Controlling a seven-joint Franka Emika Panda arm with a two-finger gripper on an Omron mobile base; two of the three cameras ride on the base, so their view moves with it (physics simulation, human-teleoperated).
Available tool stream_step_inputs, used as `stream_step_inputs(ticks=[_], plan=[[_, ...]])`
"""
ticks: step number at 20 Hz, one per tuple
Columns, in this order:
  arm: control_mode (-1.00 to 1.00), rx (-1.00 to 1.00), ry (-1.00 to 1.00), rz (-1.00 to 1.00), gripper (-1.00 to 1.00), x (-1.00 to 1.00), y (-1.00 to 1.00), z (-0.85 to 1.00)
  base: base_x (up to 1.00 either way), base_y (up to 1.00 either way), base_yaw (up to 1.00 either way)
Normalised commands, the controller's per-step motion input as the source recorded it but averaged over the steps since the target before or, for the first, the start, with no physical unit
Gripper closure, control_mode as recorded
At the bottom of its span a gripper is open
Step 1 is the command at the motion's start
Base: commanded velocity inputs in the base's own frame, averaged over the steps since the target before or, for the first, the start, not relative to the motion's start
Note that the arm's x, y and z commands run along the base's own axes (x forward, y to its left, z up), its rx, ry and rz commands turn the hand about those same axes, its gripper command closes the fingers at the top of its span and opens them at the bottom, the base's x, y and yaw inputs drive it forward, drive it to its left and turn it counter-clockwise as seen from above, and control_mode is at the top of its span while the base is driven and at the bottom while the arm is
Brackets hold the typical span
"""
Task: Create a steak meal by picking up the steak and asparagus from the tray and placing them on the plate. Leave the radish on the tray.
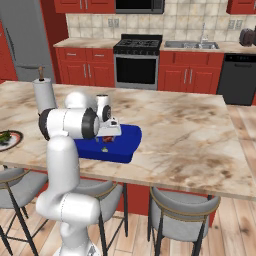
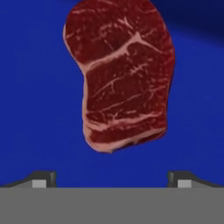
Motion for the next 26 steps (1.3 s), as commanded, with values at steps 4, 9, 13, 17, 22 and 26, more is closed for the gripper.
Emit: stream_step_inputs(ticks=[4, 9, 13, 17, 22, 26], plan=[[-1.0, 0.04, 0.0, 0.0, -1.0, 0.33, 0.0, -0.18, 0.0, 0.0, 0.0], [-1.0, 0.03, 0.0, 0.0, -1.0, 0.32, 0.0, -0.22, 0.0, 0.0, 0.0], [-1.0, 0.01, 0.0, 0.0, -1.0, 0.28, 0.0, -0.28, 0.0, 0.0, 0.0], [-1.0, 0.0, -0.02, 0.0, -1.0, 0.19, 0.0, -0.26, 0.0, 0.0, 0.0], [-1.0, 0.0, -0.04, 0.0, 1.0, 0.0, 0.07, -0.18, 0.0, 0.0, 0.0], [-1.0, 0.0, -0.02, 0.0, 1.0, -0.04, 0.0, -0.07, 0.0, 0.0, 0.0]])
